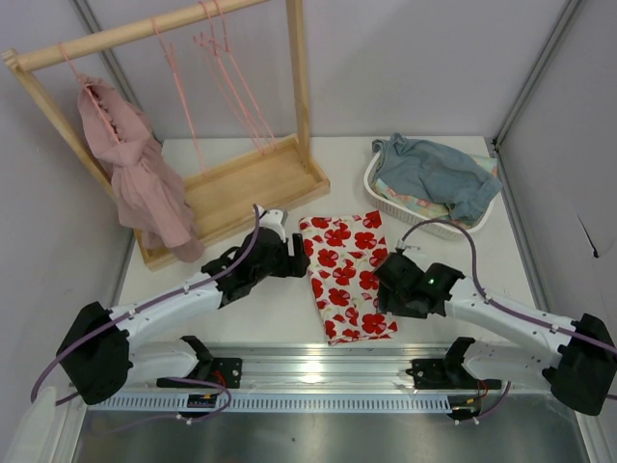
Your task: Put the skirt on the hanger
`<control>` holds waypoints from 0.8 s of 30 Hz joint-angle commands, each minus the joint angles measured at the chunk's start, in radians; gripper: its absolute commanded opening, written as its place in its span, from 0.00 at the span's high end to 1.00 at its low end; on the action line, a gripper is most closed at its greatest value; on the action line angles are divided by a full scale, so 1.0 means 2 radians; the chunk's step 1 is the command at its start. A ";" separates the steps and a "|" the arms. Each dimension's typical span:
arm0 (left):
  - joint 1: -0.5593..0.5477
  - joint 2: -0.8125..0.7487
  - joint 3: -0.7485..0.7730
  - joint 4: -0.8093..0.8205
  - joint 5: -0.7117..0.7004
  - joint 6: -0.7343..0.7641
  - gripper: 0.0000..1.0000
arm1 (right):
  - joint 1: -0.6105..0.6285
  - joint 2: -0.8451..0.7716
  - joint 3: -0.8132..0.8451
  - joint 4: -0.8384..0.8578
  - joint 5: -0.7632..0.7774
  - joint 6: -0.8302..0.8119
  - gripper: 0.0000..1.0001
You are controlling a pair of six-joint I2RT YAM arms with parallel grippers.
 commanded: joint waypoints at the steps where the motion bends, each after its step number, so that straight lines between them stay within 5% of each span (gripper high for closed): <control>1: -0.019 0.005 0.044 0.010 0.013 0.012 0.17 | 0.002 -0.024 0.069 -0.047 0.019 -0.017 0.31; 5: -0.050 0.028 0.070 0.010 0.001 -0.009 0.22 | -0.010 -0.033 0.104 -0.033 0.033 -0.047 0.34; 7: -0.065 0.038 0.071 0.027 0.003 -0.020 0.34 | -0.032 -0.030 0.098 0.003 0.022 -0.068 0.52; 9: -0.088 0.046 0.071 0.042 0.001 -0.041 0.56 | -0.045 -0.023 0.085 0.038 0.001 -0.080 0.75; 11: -0.111 0.056 0.064 0.059 -0.002 -0.063 0.71 | -0.068 -0.014 0.062 0.089 -0.023 -0.088 0.88; 13: -0.125 0.080 0.063 0.079 -0.011 -0.080 0.97 | -0.080 0.003 0.049 0.143 -0.033 -0.096 0.97; 24: -0.197 0.174 0.045 0.117 -0.024 -0.168 1.00 | -0.124 0.186 0.087 0.301 -0.043 -0.168 1.00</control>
